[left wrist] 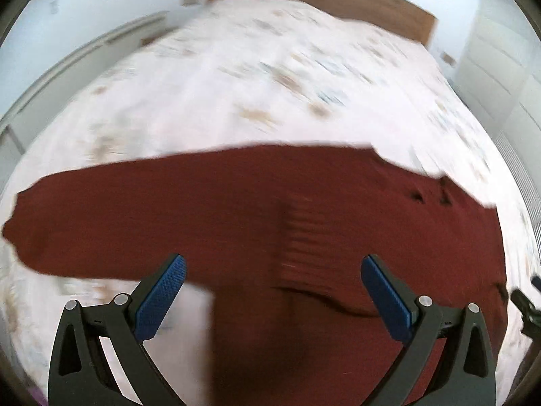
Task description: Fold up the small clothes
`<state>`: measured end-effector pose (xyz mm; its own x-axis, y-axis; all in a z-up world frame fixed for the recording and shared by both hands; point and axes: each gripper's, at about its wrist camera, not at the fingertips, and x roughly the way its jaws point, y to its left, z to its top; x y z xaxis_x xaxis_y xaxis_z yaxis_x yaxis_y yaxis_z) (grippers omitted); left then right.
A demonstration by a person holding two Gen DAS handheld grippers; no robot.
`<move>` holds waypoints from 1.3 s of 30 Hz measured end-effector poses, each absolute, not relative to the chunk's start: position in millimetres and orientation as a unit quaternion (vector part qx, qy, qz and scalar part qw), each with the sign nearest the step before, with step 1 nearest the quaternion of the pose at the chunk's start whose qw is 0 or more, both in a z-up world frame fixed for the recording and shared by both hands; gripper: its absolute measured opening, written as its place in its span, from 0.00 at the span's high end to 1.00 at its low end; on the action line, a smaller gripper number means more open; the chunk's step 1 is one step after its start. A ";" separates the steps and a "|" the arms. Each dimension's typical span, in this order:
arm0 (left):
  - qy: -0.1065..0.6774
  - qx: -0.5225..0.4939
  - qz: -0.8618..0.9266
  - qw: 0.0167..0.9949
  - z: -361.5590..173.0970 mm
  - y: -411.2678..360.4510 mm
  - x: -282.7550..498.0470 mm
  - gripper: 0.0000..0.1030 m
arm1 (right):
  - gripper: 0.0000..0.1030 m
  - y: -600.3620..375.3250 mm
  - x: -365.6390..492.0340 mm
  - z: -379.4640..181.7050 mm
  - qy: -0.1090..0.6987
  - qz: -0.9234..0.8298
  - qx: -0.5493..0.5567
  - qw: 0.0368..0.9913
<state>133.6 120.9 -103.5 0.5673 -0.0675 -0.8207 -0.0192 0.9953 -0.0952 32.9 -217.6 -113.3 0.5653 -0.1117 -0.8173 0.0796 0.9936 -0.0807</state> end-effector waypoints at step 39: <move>0.530 -0.203 0.165 0.807 -130.4 388.2 112.2 0.89 | 0.00 -232.8 6.8 -91.5 0.447 -0.118 0.006 0.887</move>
